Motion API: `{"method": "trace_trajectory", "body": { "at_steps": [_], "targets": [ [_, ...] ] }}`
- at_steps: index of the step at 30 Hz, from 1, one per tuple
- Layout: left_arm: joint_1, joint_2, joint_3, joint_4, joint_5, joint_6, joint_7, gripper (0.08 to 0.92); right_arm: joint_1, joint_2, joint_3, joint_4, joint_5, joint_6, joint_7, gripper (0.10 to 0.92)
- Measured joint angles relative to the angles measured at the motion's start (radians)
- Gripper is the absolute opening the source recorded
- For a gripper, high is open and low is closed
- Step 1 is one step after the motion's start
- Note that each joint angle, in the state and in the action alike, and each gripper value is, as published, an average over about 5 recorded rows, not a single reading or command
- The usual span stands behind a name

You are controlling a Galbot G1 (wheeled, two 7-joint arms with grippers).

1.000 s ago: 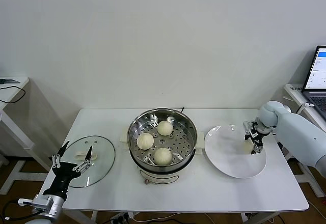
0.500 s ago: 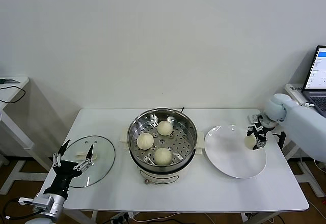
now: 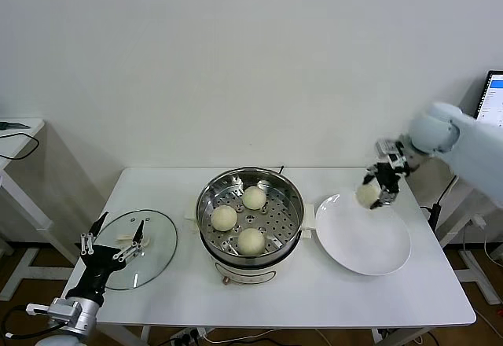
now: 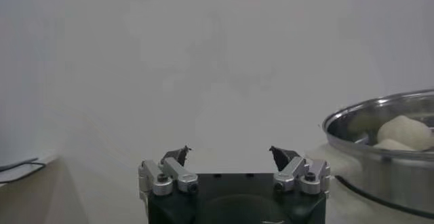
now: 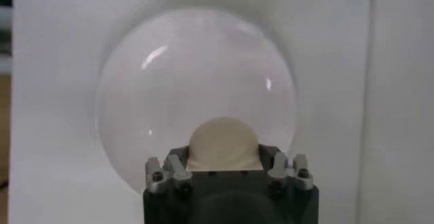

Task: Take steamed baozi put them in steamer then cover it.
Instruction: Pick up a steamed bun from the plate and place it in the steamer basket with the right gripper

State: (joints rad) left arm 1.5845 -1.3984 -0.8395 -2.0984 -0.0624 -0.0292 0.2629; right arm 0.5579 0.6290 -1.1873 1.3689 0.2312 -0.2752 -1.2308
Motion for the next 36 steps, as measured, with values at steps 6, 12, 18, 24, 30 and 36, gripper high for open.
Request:
{"method": "trace_trajectory", "body": {
  "at_steps": [6, 12, 18, 24, 30, 36],
  "targets": [
    [0.000, 0.002, -0.010, -0.003, -0.007, -0.001, 0.004, 0.823, 0.189, 0.065, -0.163, 0.094, 0.179, -0.065, 0.017, 0.696],
    [-0.003, 0.006, -0.020, -0.003, -0.015, -0.001, 0.008, 0.823, 0.290, 0.170, -0.256, 0.128, 0.309, -0.105, 0.028, 0.696],
    [-0.009, 0.009, -0.031, 0.003, -0.021, 0.001, 0.011, 0.823, 0.318, 0.298, -0.296, 0.114, 0.374, -0.121, 0.029, 0.696],
    [-0.012, 0.013, -0.042, 0.012, -0.024, 0.002, 0.014, 0.823, 0.286, 0.413, -0.303, 0.057, 0.375, -0.121, 0.017, 0.696],
    [-0.016, 0.015, -0.050, 0.022, -0.026, 0.003, 0.016, 0.823, 0.227, 0.497, -0.293, -0.018, 0.332, -0.107, -0.001, 0.696],
    [-0.023, 0.015, -0.054, 0.032, -0.027, 0.004, 0.016, 0.823, 0.164, 0.551, -0.279, -0.083, 0.277, -0.093, -0.016, 0.696]
  ]
}}
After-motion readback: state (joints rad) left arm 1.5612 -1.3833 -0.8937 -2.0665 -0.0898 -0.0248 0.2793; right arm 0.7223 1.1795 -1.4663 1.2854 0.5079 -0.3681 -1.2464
